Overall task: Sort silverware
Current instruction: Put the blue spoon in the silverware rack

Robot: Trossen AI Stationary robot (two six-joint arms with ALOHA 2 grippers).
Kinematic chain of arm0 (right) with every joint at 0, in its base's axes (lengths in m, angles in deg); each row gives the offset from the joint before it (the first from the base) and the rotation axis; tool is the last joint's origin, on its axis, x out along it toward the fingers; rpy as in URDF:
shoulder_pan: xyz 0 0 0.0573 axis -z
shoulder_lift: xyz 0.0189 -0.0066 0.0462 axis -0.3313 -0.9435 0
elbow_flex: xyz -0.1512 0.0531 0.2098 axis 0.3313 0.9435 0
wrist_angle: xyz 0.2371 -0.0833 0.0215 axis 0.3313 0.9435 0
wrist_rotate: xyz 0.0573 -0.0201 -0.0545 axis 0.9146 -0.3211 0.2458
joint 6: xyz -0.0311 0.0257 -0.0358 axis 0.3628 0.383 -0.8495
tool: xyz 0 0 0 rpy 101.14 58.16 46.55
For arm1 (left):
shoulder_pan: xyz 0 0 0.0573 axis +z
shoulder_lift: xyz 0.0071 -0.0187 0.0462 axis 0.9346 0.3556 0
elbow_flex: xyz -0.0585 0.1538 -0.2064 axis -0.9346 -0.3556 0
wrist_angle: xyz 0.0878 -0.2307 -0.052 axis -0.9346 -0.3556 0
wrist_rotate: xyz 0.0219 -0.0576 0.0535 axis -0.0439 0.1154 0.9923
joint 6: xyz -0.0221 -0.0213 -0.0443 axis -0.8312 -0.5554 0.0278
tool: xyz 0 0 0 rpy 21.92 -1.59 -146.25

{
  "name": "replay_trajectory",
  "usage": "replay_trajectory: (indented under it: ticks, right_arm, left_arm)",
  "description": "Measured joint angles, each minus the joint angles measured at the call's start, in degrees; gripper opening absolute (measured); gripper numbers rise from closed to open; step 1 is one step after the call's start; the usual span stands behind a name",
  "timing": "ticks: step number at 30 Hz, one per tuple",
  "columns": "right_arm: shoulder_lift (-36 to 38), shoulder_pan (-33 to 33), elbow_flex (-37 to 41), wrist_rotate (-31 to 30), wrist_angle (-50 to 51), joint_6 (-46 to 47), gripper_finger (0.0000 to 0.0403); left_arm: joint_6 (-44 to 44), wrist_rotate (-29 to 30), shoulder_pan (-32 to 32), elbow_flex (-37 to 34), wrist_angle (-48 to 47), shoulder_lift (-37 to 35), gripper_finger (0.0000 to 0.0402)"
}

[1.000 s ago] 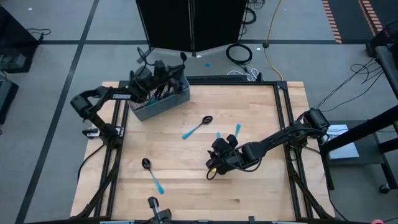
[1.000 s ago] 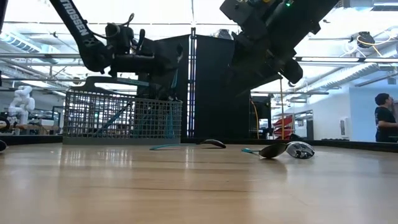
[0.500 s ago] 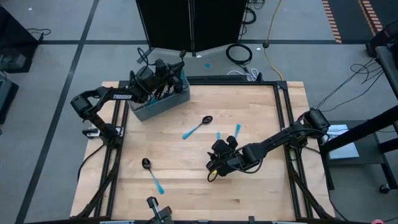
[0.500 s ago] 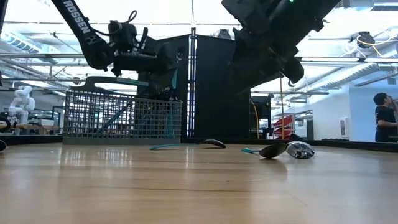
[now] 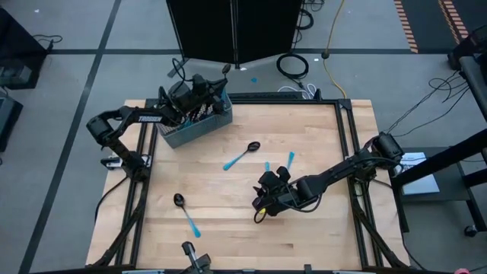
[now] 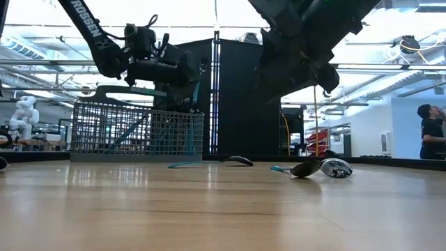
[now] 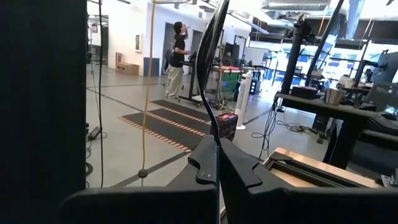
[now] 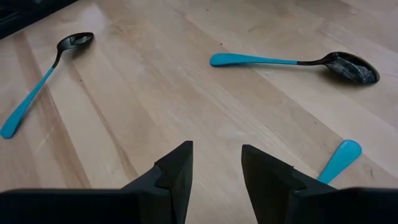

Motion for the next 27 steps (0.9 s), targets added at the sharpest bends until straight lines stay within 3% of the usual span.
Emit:
replay_trajectory:
  ticks: [5, 11, 27]
  right_arm:
    - [0.0, 0.0, 0.0, 0.0, 0.0, 0.0, 0.013]
    - [0.0, -0.03, 0.0, 1.33, -0.02, 0.0, 0.013]
    - [0.0, 0.0, -0.02, 1.31, -4.84, -4.3, 0.013]
  left_arm:
    - [-3.01, -0.06, 0.02, -1.15, 1.24, 0.0, 0.0001]
    - [-3.99, -0.2, 0.04, -6.95, 12.89, -0.13, 0.0]
    - [-2.53, 0.35, -0.63, -7.26, 10.96, 0.07, 0.0]
